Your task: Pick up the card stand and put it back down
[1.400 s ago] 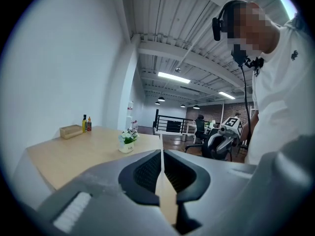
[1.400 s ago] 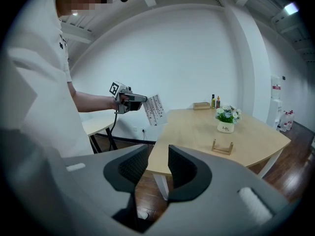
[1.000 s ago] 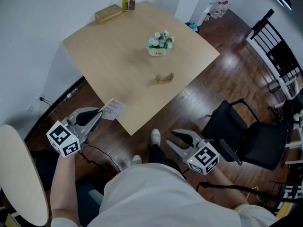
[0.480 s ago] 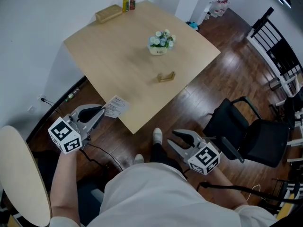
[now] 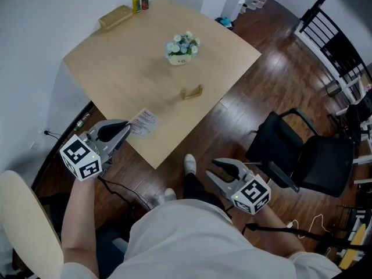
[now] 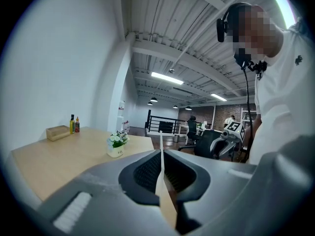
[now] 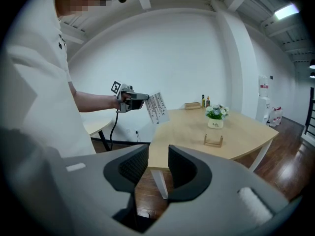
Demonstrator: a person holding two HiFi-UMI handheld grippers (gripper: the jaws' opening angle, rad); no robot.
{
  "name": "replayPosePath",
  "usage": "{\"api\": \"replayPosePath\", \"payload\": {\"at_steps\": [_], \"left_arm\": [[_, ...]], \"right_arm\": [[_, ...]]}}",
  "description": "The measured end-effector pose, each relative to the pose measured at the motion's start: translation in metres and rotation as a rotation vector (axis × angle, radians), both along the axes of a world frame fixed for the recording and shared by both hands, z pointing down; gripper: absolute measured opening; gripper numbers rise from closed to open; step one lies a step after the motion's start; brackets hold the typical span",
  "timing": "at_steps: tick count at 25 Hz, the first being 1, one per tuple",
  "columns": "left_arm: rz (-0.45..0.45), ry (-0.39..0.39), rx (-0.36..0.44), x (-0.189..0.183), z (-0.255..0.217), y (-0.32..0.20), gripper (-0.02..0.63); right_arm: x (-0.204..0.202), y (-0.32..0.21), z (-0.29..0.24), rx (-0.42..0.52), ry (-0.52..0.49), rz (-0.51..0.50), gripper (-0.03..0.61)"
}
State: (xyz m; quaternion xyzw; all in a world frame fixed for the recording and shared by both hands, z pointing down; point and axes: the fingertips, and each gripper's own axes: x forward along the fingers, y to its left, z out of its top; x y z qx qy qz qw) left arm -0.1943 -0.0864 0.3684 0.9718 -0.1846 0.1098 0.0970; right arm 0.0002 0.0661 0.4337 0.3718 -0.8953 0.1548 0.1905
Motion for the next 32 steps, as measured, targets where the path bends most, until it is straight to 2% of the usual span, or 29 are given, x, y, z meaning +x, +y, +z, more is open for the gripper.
{"api": "replayPosePath", "payload": {"at_steps": [15, 22, 26, 32], "left_arm": [[0.129, -0.072, 0.006, 0.123, 0.008, -0.106, 0.017], [0.199, -0.109, 0.006, 0.181, 0.024, -0.149, 0.017], [0.244, -0.151, 0.0, 0.202, 0.039, -0.167, 0.017], [0.26, -0.187, -0.021, 0.218, 0.063, -0.188, 0.017]], "right_arm": [[0.085, -0.04, 0.022, -0.068, -0.055, 0.135, 0.13], [0.116, -0.065, 0.033, -0.104, -0.067, 0.159, 0.13], [0.129, -0.08, 0.037, -0.124, -0.073, 0.161, 0.13], [0.144, -0.095, 0.045, -0.156, -0.075, 0.163, 0.13]]}}
